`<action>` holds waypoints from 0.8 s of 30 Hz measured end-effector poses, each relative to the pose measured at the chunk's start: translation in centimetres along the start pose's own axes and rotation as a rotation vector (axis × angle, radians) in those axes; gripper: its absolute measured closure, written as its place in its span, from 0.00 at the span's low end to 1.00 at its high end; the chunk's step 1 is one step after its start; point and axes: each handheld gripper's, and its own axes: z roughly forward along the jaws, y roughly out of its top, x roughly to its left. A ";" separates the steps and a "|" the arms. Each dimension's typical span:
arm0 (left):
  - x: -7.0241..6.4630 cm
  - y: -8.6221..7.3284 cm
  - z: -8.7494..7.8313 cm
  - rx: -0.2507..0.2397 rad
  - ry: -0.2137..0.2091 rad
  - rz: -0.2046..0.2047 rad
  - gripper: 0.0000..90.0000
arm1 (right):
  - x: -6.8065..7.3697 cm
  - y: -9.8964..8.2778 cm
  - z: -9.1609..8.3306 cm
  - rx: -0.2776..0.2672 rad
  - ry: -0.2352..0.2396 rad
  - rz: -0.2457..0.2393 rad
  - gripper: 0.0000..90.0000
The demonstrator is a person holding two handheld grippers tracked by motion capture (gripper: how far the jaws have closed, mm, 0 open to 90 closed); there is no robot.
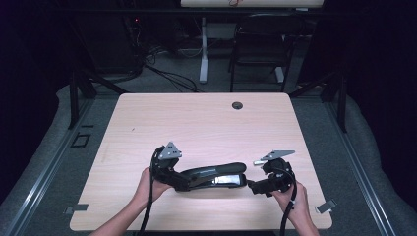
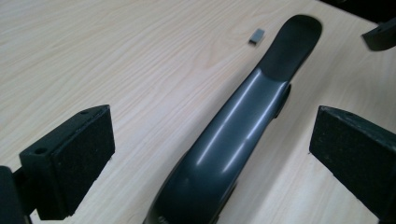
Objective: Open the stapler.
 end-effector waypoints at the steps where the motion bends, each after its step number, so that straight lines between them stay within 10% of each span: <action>1: -0.3 0.0 0.0 -0.009 0.007 0.004 0.00 | 0.0 0.0 -0.1 -0.003 0.002 -0.004 0.05; 13: -3.4 0.4 0.0 -0.071 0.028 0.046 0.31 | 1.1 -0.8 0.1 -0.027 0.024 0.001 0.25; 16: -3.9 0.3 0.4 -0.076 0.006 -0.004 0.38 | 1.3 -1.0 0.6 -0.014 0.029 0.004 0.41; 24: -6.4 -0.2 2.6 -0.062 -0.034 0.036 0.55 | 1.3 -1.4 2.3 -0.049 0.057 0.052 0.71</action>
